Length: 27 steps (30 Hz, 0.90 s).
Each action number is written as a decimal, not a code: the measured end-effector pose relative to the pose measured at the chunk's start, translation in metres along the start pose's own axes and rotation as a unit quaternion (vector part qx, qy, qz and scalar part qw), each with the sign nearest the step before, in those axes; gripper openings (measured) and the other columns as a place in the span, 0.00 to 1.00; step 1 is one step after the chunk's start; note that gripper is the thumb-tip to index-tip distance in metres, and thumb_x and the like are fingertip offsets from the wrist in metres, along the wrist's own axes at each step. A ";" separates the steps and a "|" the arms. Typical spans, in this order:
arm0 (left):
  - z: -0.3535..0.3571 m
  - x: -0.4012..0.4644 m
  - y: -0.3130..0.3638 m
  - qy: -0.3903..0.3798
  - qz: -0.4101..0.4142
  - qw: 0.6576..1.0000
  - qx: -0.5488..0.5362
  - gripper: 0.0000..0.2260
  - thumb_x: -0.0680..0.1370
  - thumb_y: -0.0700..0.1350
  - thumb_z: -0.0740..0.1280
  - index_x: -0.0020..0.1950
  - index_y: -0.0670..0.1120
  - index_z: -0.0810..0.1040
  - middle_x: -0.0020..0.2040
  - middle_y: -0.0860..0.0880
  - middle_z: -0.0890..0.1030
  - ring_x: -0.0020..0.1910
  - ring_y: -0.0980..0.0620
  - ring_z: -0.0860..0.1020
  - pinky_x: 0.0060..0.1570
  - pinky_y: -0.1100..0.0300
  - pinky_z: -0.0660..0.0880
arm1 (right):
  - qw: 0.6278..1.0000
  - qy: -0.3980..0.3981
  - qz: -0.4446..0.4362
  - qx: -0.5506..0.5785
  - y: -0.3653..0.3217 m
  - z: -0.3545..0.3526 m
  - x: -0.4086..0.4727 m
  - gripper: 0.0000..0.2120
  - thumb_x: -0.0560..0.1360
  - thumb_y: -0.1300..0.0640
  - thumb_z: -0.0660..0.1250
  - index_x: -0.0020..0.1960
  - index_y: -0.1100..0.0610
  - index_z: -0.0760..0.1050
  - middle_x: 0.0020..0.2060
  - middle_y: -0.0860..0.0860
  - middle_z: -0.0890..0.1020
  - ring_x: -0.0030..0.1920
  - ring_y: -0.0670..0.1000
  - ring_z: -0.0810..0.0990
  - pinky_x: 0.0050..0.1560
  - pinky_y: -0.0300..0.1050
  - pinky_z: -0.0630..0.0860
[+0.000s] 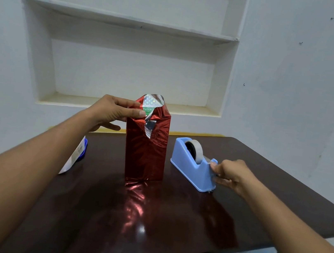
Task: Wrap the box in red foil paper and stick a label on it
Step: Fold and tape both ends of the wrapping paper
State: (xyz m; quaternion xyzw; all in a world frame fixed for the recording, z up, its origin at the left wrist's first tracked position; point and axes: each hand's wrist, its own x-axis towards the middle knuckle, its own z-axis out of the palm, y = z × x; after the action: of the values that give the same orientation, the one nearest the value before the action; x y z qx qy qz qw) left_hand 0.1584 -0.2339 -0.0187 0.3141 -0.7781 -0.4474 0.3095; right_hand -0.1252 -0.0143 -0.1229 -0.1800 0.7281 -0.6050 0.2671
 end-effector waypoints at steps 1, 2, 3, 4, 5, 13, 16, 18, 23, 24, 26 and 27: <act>0.000 0.000 0.000 0.000 0.000 1.000 0.000 0.26 0.60 0.59 0.81 0.57 0.58 0.87 0.55 0.51 0.86 0.56 0.51 0.81 0.53 0.47 0.80 | 0.999 0.014 -0.009 -0.033 -0.001 0.001 0.001 0.07 0.73 0.66 0.75 0.46 0.66 0.78 0.53 0.61 0.83 0.49 0.56 0.86 0.48 0.51 0.85; 0.000 -0.001 0.000 0.000 -0.001 1.000 0.000 0.25 0.60 0.59 0.81 0.57 0.58 0.87 0.55 0.51 0.86 0.56 0.51 0.82 0.53 0.47 0.80 | 0.996 0.028 -0.024 -0.076 -0.002 0.001 0.001 0.06 0.72 0.65 0.75 0.42 0.65 0.78 0.49 0.59 0.84 0.45 0.54 0.86 0.46 0.49 0.85; 0.000 0.000 0.000 0.001 -0.001 1.000 0.002 0.25 0.60 0.59 0.81 0.56 0.58 0.87 0.55 0.51 0.86 0.56 0.51 0.81 0.54 0.46 0.80 | 0.988 0.042 -0.039 -0.145 -0.002 0.000 -0.001 0.08 0.71 0.64 0.75 0.38 0.63 0.78 0.43 0.56 0.85 0.40 0.51 0.84 0.42 0.44 0.83; 0.000 -0.001 0.000 0.001 -0.002 1.000 0.005 0.24 0.60 0.59 0.81 0.56 0.58 0.87 0.55 0.51 0.86 0.55 0.51 0.81 0.55 0.45 0.80 | 0.975 0.054 -0.050 -0.208 -0.002 0.000 -0.005 0.07 0.69 0.62 0.75 0.35 0.63 0.79 0.38 0.54 0.85 0.37 0.50 0.81 0.37 0.41 0.79; 0.000 -0.001 0.001 0.001 -0.002 1.000 0.006 0.24 0.61 0.59 0.81 0.56 0.58 0.87 0.54 0.52 0.86 0.55 0.51 0.81 0.55 0.45 0.80 | 0.963 0.061 -0.066 -0.255 -0.001 -0.001 -0.008 0.05 0.68 0.61 0.75 0.36 0.62 0.83 0.36 0.53 0.86 0.36 0.50 0.80 0.36 0.41 0.78; -0.001 0.001 -0.001 -0.005 0.002 1.000 0.001 0.28 0.56 0.60 0.81 0.56 0.59 0.87 0.53 0.53 0.86 0.53 0.53 0.82 0.51 0.49 0.79 | 0.990 -0.025 -0.117 -0.076 -0.027 -0.012 -0.039 0.04 0.78 0.58 0.74 0.47 0.56 0.88 0.45 0.46 0.89 0.61 0.70 0.79 0.62 0.66 0.77; -0.001 0.002 -0.001 -0.004 0.003 1.000 0.002 0.26 0.59 0.59 0.81 0.56 0.59 0.87 0.53 0.53 0.86 0.54 0.52 0.82 0.51 0.49 0.79 | 0.990 -0.080 -0.117 0.007 -0.047 -0.004 -0.054 0.04 0.79 0.58 0.73 0.52 0.55 0.87 0.43 0.48 0.89 0.48 0.54 0.84 0.53 0.53 0.78; -0.001 0.002 -0.002 -0.003 0.004 1.000 0.001 0.25 0.59 0.59 0.81 0.56 0.60 0.87 0.54 0.52 0.87 0.55 0.51 0.82 0.54 0.47 0.79 | 0.986 -0.114 -0.112 0.054 -0.061 0.006 -0.062 0.04 0.78 0.57 0.74 0.52 0.54 0.86 0.44 0.50 0.88 0.46 0.50 0.82 0.49 0.47 0.77; 0.000 0.002 -0.002 -0.002 0.005 1.000 0.005 0.24 0.60 0.59 0.82 0.56 0.60 0.87 0.52 0.54 0.87 0.55 0.51 0.83 0.55 0.48 0.79 | 0.976 -0.145 -0.141 0.084 -0.098 0.038 -0.077 0.07 0.75 0.58 0.77 0.52 0.53 0.87 0.44 0.48 0.88 0.39 0.45 0.82 0.43 0.41 0.75; 0.000 0.002 -0.002 -0.002 0.005 1.000 0.006 0.23 0.61 0.58 0.82 0.56 0.60 0.87 0.52 0.54 0.87 0.55 0.52 0.83 0.56 0.47 0.79 | 0.974 -0.147 -0.153 0.080 -0.106 0.046 -0.080 0.07 0.74 0.58 0.77 0.52 0.54 0.87 0.44 0.48 0.88 0.37 0.44 0.81 0.40 0.39 0.74; 0.000 0.002 -0.001 -0.001 0.004 1.000 0.008 0.21 0.65 0.56 0.82 0.57 0.60 0.87 0.52 0.54 0.87 0.54 0.53 0.83 0.58 0.46 0.79 | 0.970 -0.148 -0.177 0.076 -0.123 0.061 -0.085 0.10 0.72 0.58 0.79 0.52 0.54 0.86 0.44 0.49 0.89 0.34 0.43 0.80 0.35 0.37 0.71; -0.001 0.002 -0.001 -0.001 0.005 1.000 0.011 0.20 0.66 0.56 0.82 0.57 0.60 0.87 0.52 0.54 0.87 0.53 0.53 0.83 0.58 0.46 0.79 | 0.969 -0.148 -0.186 0.070 -0.131 0.070 -0.086 0.12 0.70 0.59 0.80 0.52 0.54 0.85 0.44 0.49 0.89 0.33 0.43 0.80 0.33 0.36 0.71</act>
State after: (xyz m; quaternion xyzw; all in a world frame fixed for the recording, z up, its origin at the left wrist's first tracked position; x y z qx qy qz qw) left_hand 0.1577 -0.2364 -0.0189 0.3131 -0.7846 -0.4378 0.3078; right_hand -0.0227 -0.0453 0.0116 -0.3807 0.5901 -0.6602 0.2664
